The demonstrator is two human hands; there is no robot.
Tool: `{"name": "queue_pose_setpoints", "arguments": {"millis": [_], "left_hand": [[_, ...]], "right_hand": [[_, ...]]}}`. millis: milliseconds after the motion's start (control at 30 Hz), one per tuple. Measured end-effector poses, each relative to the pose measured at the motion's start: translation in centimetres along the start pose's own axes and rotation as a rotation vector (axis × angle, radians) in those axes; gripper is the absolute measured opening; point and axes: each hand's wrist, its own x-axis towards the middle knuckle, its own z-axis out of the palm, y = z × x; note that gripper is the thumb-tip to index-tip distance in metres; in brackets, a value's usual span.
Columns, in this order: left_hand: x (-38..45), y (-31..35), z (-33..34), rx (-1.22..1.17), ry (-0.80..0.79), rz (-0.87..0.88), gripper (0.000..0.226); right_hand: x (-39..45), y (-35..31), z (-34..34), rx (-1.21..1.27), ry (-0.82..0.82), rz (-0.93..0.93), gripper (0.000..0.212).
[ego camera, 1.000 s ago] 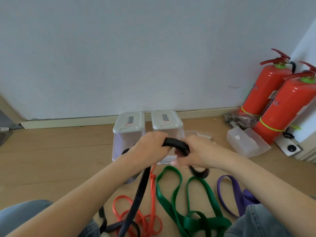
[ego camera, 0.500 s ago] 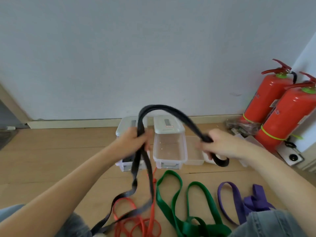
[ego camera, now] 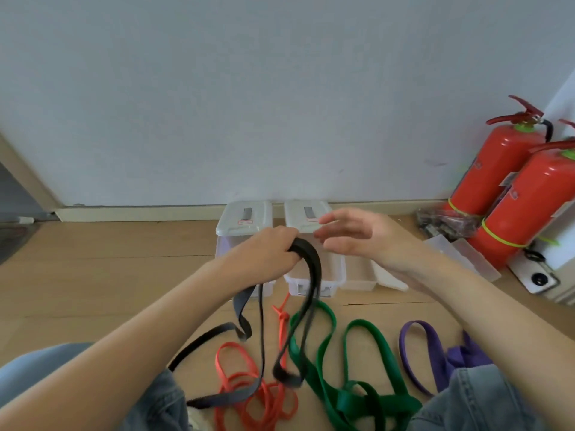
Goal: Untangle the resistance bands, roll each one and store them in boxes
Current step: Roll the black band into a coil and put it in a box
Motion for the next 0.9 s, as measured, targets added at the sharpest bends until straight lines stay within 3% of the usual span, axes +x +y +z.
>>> {"name": "queue_pose_setpoints", "arguments": {"millis": [100, 300, 400, 467, 533, 600, 633, 733, 800, 867, 900], "left_hand": [[0.2, 0.0, 0.6, 0.027, 0.020, -0.003, 0.011], [0.4, -0.4, 1.0, -0.221, 0.005, -0.036, 0.015], [0.7, -1.2, 2.7, -0.361, -0.073, -0.017, 0.018], [0.6, -2.7, 3.9, -0.202, -0.186, -0.107, 0.022], [0.2, -4.1, 4.4, -0.114, -0.250, -0.164, 0.025], [0.0, -4.7, 3.3, -0.083, -0.194, -0.180, 0.024], [-0.1, -4.6, 2.3, -0.086, -0.142, -0.177, 0.026], [-0.9, -3.5, -1.2, -0.273, 0.106, -0.072, 0.028], [-1.5, -1.9, -2.6, -0.243, 0.203, 0.066, 0.027], [-1.6, -0.4, -2.2, -0.044, 0.156, 0.142, 0.019], [-1.4, 0.2, -1.6, 0.065, 0.141, 0.169, 0.015]], "right_hand": [[0.1, 0.1, 1.4, -0.169, -0.095, 0.025, 0.039], [0.1, -0.6, 2.6, -0.323, 0.074, -0.059, 0.021], [-0.2, -1.4, 2.2, -0.065, 0.208, -0.212, 0.021], [-0.5, -1.9, 1.3, 0.257, 0.276, -0.265, 0.021], [-0.6, -1.9, 0.1, 0.392, 0.313, -0.282, 0.019], [-0.9, -1.5, -1.0, 0.237, 0.272, -0.173, 0.016], [-0.9, -1.0, -1.6, 0.043, 0.228, -0.083, 0.016], [-1.5, 0.5, -2.9, -0.505, -0.060, 0.227, 0.024], [-2.0, 1.4, -2.2, -0.430, -0.253, 0.341, 0.041], [-1.9, 1.4, -0.4, -0.185, -0.292, 0.295, 0.064], [-1.6, 1.4, 0.4, -0.155, -0.261, 0.231, 0.064]]}}
